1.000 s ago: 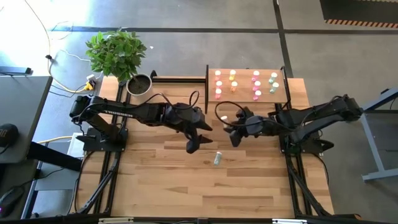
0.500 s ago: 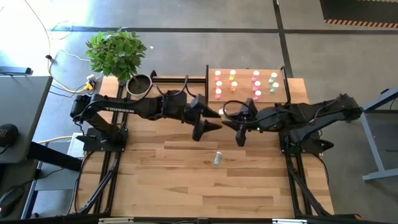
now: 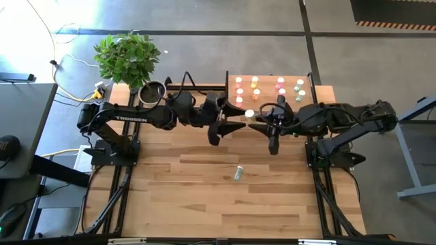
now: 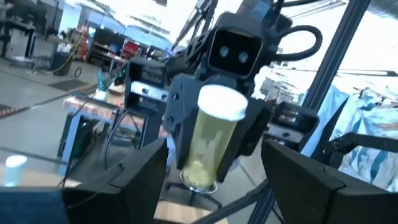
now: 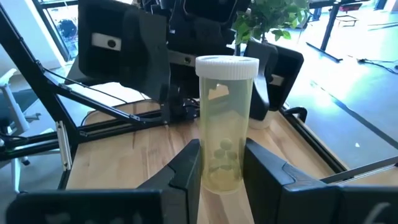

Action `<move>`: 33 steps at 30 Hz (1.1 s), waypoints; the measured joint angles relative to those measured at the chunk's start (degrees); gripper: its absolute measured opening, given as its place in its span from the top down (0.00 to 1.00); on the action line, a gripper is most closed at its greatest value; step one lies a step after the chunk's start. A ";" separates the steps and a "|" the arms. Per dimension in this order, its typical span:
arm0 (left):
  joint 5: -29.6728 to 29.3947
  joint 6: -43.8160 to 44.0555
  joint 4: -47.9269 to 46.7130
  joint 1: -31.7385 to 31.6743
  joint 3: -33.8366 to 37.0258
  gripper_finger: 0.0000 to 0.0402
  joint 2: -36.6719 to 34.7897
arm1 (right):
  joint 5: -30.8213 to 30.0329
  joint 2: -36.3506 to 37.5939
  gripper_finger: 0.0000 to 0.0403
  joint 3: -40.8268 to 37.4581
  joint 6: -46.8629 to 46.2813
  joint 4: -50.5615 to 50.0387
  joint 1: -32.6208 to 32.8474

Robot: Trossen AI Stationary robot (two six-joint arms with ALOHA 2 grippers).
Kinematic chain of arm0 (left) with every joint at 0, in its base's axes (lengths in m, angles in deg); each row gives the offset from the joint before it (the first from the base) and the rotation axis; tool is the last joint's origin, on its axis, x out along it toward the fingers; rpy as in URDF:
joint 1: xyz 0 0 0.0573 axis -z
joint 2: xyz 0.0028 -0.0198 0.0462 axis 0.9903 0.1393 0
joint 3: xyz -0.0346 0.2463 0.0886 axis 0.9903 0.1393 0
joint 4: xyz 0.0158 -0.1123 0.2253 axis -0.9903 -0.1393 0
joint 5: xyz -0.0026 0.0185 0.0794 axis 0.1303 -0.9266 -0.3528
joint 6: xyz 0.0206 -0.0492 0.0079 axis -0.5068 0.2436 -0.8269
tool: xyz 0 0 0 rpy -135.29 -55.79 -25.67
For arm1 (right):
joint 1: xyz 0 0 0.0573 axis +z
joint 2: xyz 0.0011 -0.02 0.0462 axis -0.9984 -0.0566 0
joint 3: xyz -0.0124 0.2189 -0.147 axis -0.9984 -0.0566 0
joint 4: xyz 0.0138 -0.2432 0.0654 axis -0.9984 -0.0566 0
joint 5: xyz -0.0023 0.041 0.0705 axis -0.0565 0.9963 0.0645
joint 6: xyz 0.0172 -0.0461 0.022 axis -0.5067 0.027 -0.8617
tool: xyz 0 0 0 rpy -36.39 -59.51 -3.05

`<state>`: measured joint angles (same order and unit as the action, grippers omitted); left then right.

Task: Pick and place medicine bottles onto shelf by color
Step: Put the yellow medicine bottle aligned with the other yellow medicine bottles on the shelf

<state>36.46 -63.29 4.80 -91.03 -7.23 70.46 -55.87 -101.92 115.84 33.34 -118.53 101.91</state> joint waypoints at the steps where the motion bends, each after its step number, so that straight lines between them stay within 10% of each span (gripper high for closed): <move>1: 0.06 -0.02 0.49 0.00 0.00 0.37 0.00 | 0.06 0.00 0.79 0.00 -0.02 0.11 -0.02; 17: -0.50 -2.52 0.71 0.00 0.00 0.38 0.00 | -1.41 -3.16 0.79 -0.15 -3.02 5.46 -0.16; 33: -0.64 -4.98 0.25 -0.04 0.00 0.66 -0.02 | -2.21 -3.58 0.79 -0.20 -4.66 7.57 -0.17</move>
<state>35.81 -68.27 5.05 -91.08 -7.23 70.44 -58.08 -105.51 115.64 28.68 -110.96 101.74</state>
